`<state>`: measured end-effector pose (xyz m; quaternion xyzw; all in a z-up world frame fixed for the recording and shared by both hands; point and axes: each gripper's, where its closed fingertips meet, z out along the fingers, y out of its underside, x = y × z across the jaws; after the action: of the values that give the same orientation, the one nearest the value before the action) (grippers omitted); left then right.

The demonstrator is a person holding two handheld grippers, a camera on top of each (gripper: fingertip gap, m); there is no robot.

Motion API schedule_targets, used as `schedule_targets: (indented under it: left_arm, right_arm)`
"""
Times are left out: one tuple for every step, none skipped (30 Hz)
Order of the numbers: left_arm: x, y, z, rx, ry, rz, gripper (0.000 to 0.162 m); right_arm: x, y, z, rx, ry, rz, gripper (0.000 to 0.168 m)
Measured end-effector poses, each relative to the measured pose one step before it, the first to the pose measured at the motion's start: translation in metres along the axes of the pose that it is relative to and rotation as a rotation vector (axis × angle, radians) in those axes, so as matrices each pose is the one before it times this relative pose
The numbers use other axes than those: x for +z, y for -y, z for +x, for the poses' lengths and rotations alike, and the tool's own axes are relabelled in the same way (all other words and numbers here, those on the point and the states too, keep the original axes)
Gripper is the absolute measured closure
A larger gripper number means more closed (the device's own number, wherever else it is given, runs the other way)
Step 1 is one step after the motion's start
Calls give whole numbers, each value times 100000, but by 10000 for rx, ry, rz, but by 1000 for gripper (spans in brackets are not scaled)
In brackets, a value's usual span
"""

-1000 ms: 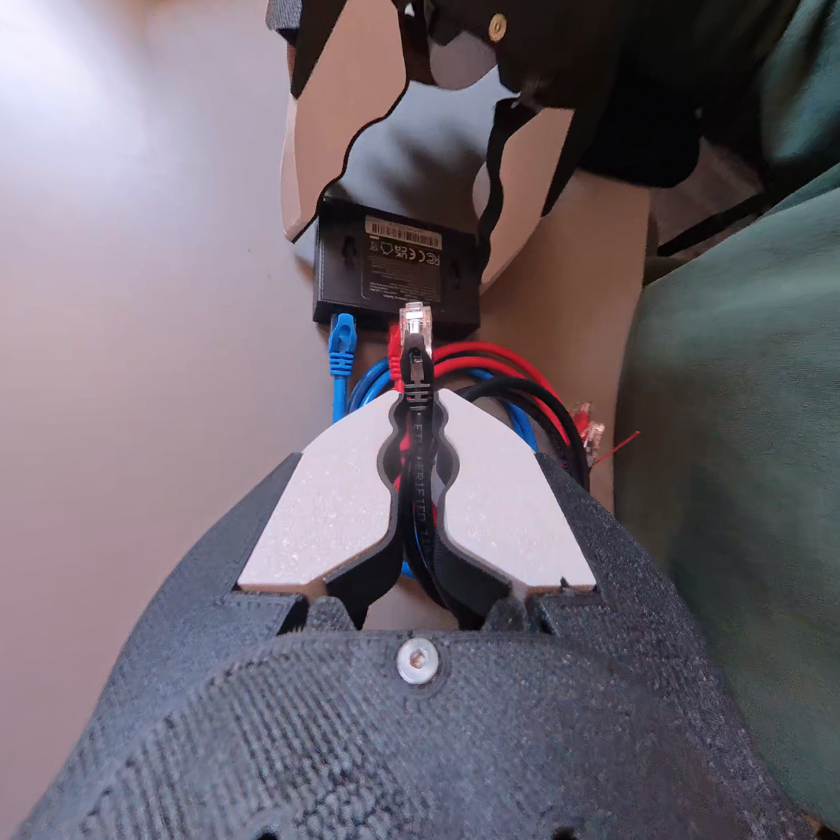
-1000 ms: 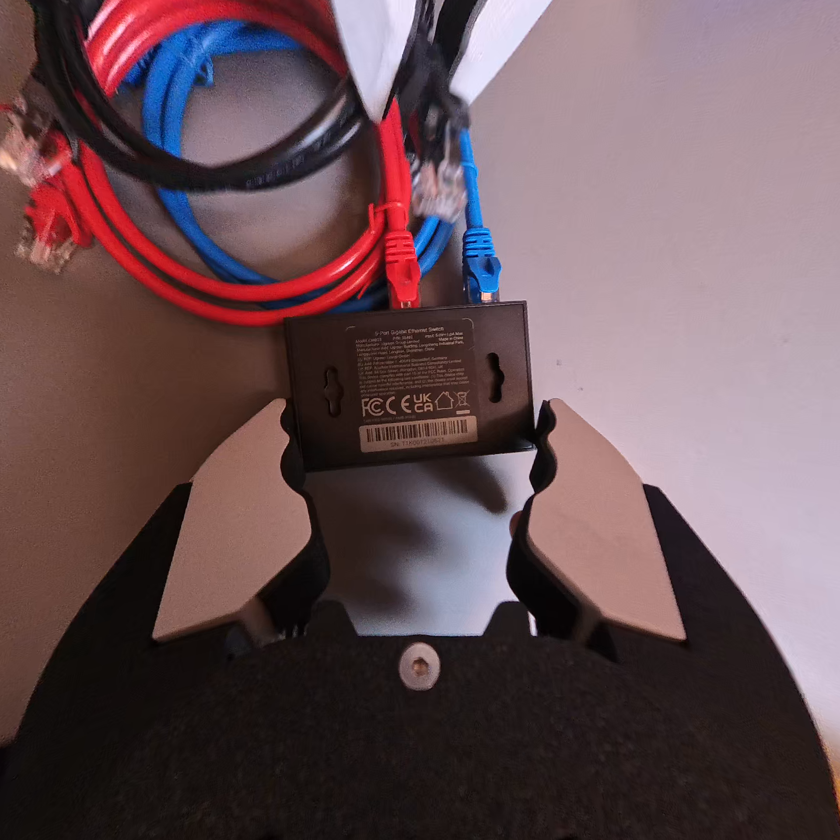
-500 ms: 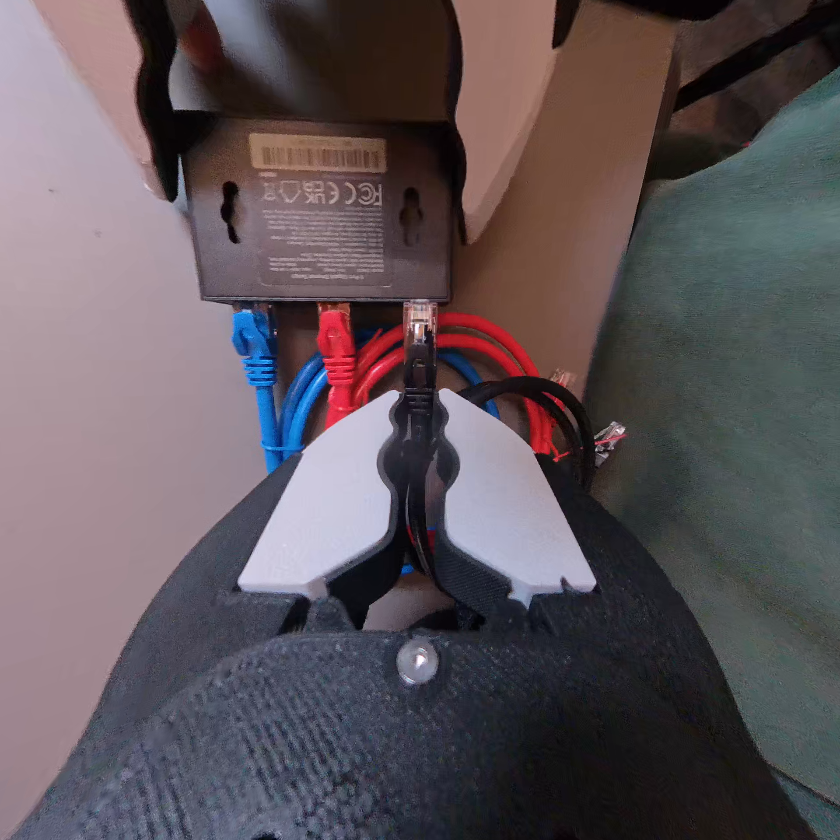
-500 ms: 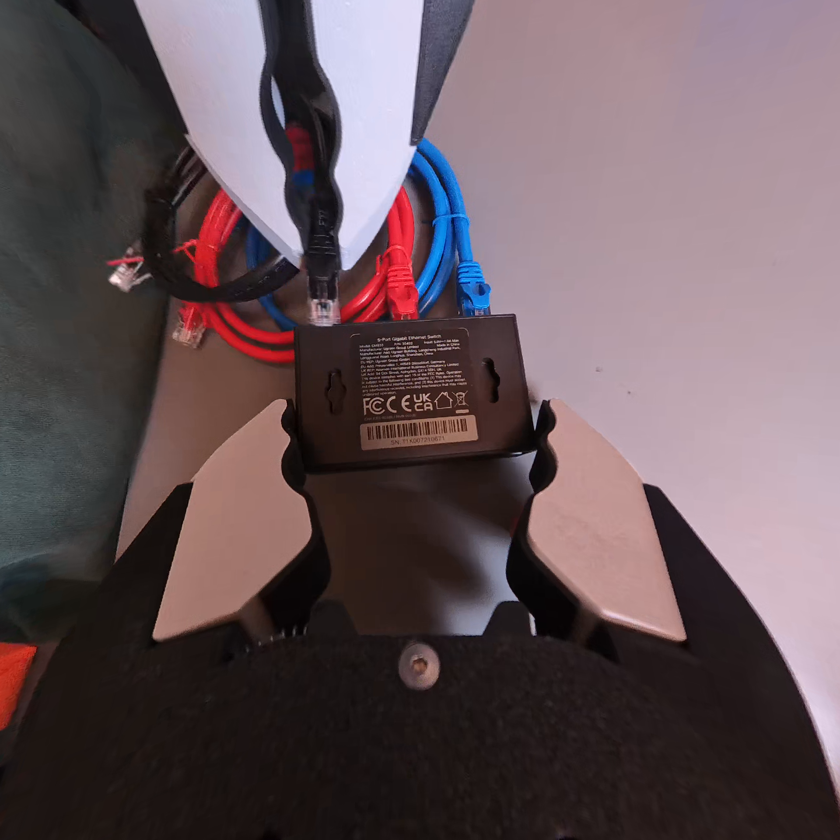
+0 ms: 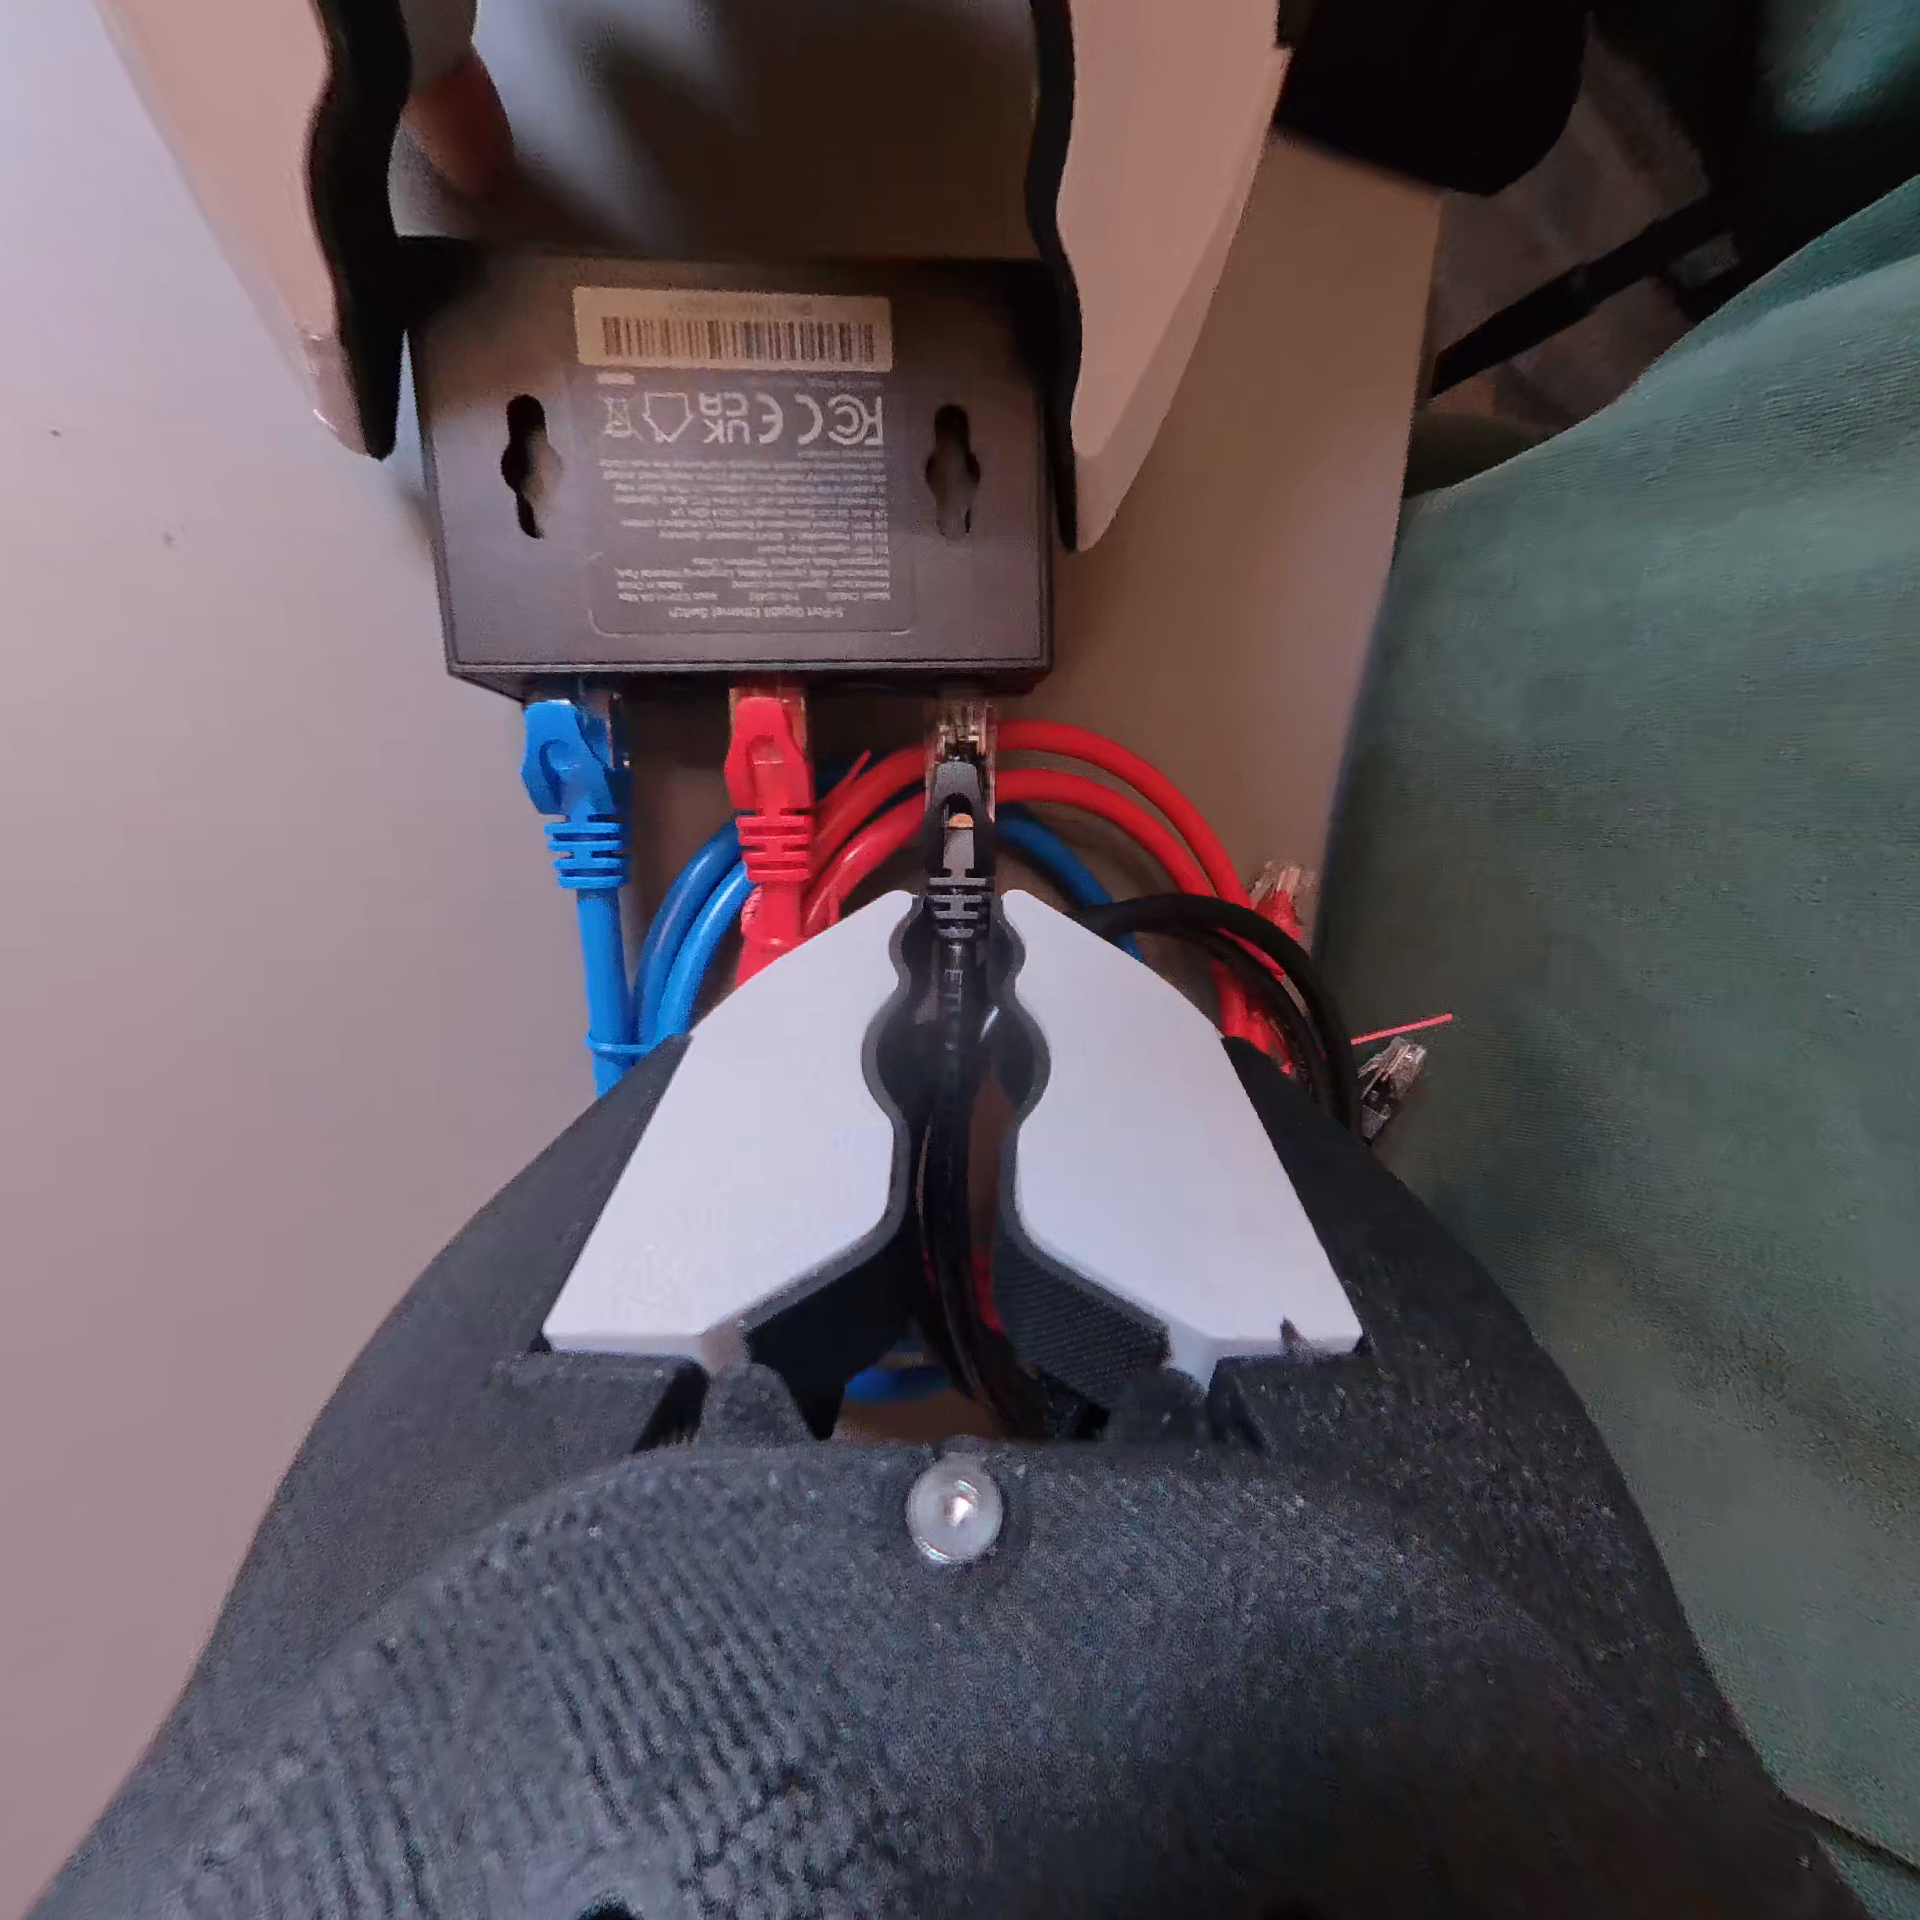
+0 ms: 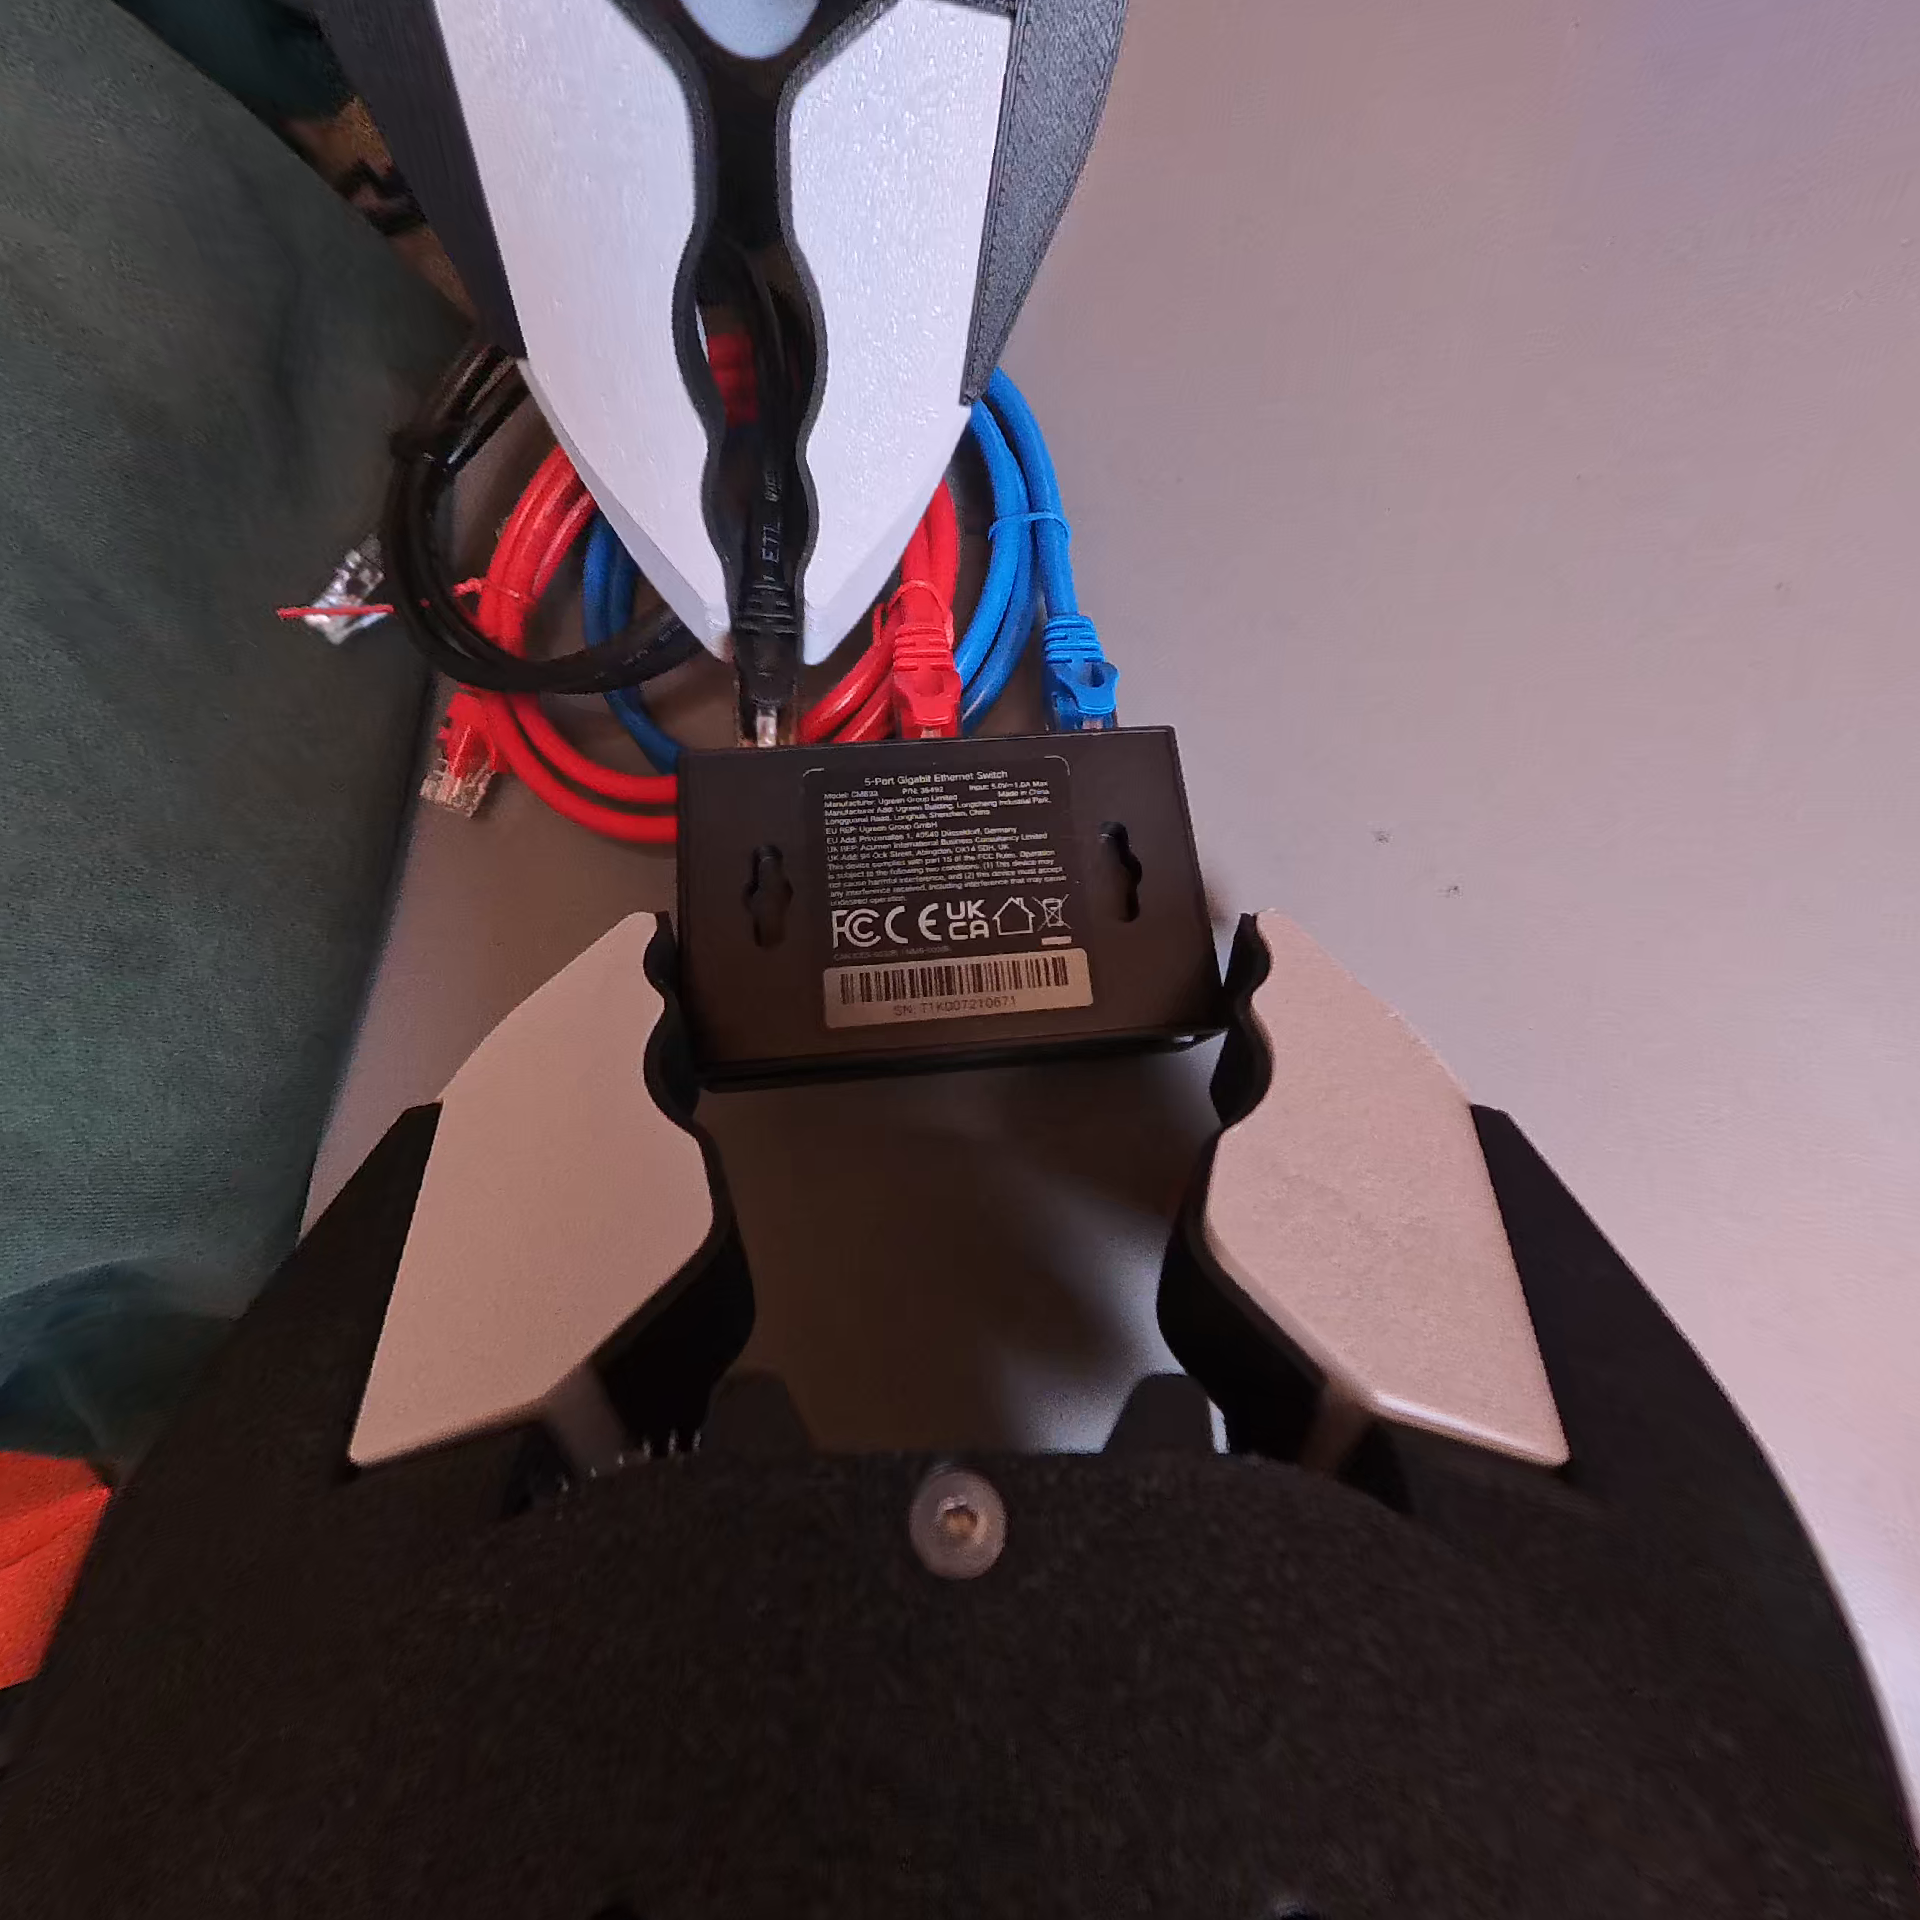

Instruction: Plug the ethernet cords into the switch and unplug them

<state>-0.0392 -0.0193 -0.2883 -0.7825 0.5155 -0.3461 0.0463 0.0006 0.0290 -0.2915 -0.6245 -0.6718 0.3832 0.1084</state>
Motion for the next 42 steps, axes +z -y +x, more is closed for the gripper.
schedule_targets:
  left_arm:
    - [-61,48,-47,-61,-52,249,151]
    - [46,48,9,6,-49,193,151]
    - [20,85,156,66,-136,193,151]
    - [-60,101,55,-18,-61,175,151]
    - [-47,44,-44,87,61,165,151]
    - [34,-19,-59,54,107,95,151]
    - [50,2,7,76,78,92,151]
    - [-42,46,69,8,-43,121,151]
    - [-78,24,-56,-58,-22,120,151]
    - [0,-4,-113,-24,28,99,151]
    - [7,38,-6,-13,-21,110,151]
    - [-53,37,21,4,-49,108,151]
    - [-80,67,22,-44,-103,144,151]
    - [-48,49,-26,-80,-127,181,152]
    - [-34,48,-26,-67,-130,234,152]
    - [-64,58,2,-77,-173,302,152]
    - [-83,51,145,-123,-307,307,151]
    - [-61,-87,106,-183,-290,181,151]
    - [21,-147,25,-107,-143,61,151]
    - [38,-102,-34,9,-6,16,151]
    - [4,-7,0,58,41,3,151]
    - [-4,12,9,51,37,-10,151]
    - [19,-15,4,14,10,-7,152]
    - [6,27,-56,-40,18,39,152]
    - [-22,79,88,-32,-84,76,152]
    - [-44,75,50,-12,-28,50,151]
    - [-12,9,-7,-5,18,-3,151]
    - [28,-50,-34,-7,21,-27,151]
    - [2,-13,-35,-40,-1,3,151]
    - [-19,25,14,-47,-29,22,151]
    - [-10,7,38,-8,-22,5,152]
    - [4,-32,8,-18,-9,-28,151]
    - [-7,-37,34,-30,-58,-19,152]
    - [18,-49,35,-52,-72,-19,152]
    - [47,-61,42,-34,-76,-28,152]
    - [47,-57,51,-17,-60,-29,151]
    - [14,19,-2,-28,-9,5,151]
    - [-4,-6,60,24,-21,0,151]
    - [6,-63,35,17,-5,-33,151]
    - [-32,-32,30,-4,4,-7,151]
    - [-121,55,22,12,13,51,151]
    - [-224,149,-15,16,55,95,151]
  right_arm:
    - [44,-41,-9,-59,-64,-35,69]
    - [40,-28,-13,-58,-39,-33,69]
    - [28,18,-37,-35,21,10,69]
    - [0,37,-11,35,50,24,69]
    - [-5,51,15,41,38,45,69]
    - [-3,48,4,20,15,57,69]
    - [15,-14,-1,-23,-16,8,69]
    - [25,-18,-43,-13,-15,-16,69]
    - [36,8,-2,1,-37,-8,69]
    - [30,2,1,2,-27,3,69]
    - [20,-24,-4,-33,-36,-14,69]
    - [13,6,-20,20,-18,12,69]
    - [6,53,-8,55,0,56,69]
    - [-16,92,-2,81,8,106,69]
    - [-27,101,37,90,-17,128,69]
    - [-8,92,16,83,-29,111,69]
    - [14,78,-89,71,2,84,69]
    - [80,96,-98,9,-29,65,69]
    - [151,-66,-56,-148,-133,-78,69]
    - [136,-146,30,-289,-232,-158,68]
    - [38,-11,53,-328,-288,-69,68]
    - [-11,83,81,-359,-352,1,68]
    - [-61,136,132,-419,-462,44,69]
    - [-124,171,214,-597,-659,79,73]
    - [-98,-7,267,-846,-848,-80,74]
    - [-55,-213,28,-1031,-796,-243,75]
    - [-18,-358,-133,-1055,-727,-366,77]
    - [-96,-178,-74,-922,-751,-271,78]
    - [-409,498,-58,-676,-655,191,84]
    - [-287,103,20,-831,-696,-85,87]
    - [-157,-10,-61,-916,-650,-162,95]
    - [-25,156,-225,-789,-493,-11,104]
    - [113,183,-162,-643,-462,30,113]
    - [277,57,14,-599,-483,-46,117]
    - [449,-91,250,-588,-512,-152,121]
    - [582,-139,309,-504,-394,-178,125]
    - [588,-49,242,-360,-182,-107,129]
    - [555,23,179,-322,-59,-35,132]
    - [524,-5,89,-452,-38,-17,138]
    - [523,-149,189,-459,-167,-40,139]
    - [465,-128,253,-163,-135,82,140]
    - [313,-101,247,-49,4,114,140]
